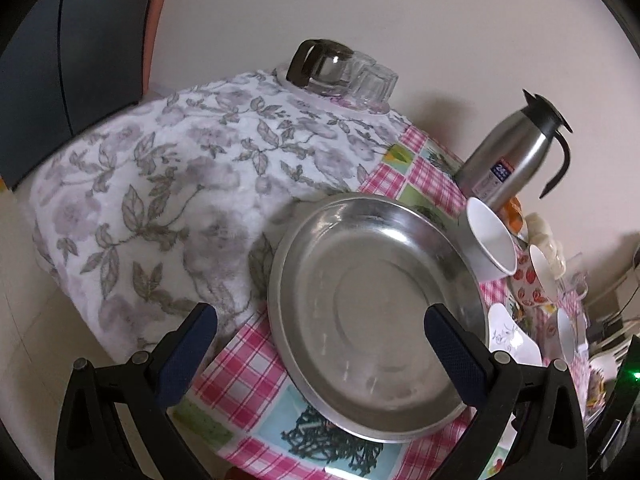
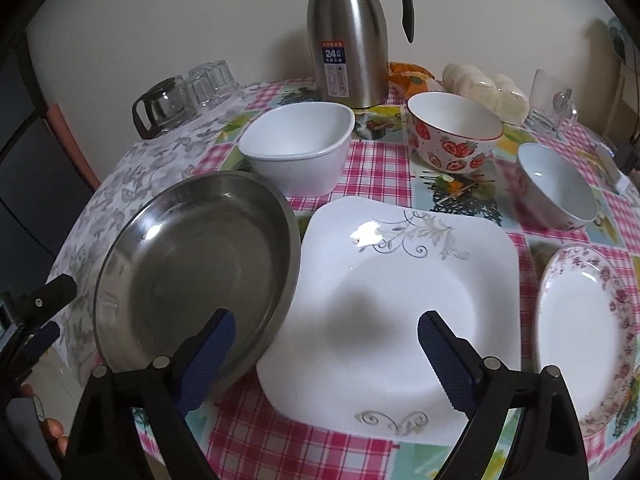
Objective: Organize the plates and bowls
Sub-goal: 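Move the left gripper to the steel tray rim and close it while the right gripper approaches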
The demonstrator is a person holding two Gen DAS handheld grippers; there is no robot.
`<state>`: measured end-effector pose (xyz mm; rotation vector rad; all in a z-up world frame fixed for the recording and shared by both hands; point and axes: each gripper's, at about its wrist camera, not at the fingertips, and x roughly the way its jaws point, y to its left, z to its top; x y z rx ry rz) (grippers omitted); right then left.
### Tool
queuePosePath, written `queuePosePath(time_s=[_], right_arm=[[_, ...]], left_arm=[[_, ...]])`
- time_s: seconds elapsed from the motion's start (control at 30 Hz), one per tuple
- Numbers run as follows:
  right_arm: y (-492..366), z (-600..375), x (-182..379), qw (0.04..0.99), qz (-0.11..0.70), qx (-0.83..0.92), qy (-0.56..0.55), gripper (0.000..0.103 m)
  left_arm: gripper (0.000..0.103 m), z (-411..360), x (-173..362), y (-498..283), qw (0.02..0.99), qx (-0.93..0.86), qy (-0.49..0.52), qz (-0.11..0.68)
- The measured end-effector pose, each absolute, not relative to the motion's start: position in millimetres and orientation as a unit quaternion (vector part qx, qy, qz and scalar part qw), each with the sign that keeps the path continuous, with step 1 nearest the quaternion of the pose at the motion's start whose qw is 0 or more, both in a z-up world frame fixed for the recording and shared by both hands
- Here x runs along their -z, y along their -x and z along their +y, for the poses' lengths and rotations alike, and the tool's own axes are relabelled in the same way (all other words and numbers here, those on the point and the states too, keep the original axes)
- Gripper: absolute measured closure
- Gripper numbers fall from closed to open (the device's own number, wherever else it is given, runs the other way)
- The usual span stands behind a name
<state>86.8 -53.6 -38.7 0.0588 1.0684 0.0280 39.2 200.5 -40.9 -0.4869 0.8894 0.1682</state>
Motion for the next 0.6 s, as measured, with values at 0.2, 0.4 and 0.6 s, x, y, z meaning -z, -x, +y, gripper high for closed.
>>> queuePosePath(time_s=[0.2,0.4,0.6], right_arm=[[-101.5,-48.4,42.1,0.863,0.505,-0.017,-0.030,0.013],[-116.5,-42.3,44.8,0.864,0.501,-0.027,-0.026,0.018],[-127.2,-43.2,52.4,0.858,0.511,-0.031,-0.036,0.021]], left_arm=[[0.000,209.9,58.1,-55.0,0.863,-0.092,0.225,0.443],[0.000,213.0,65.0,-74.6,0.860,-0.096,0.205,0.457],[0.000,214.7,75.9,-81.2,0.850,-0.101,0.199,0.477]])
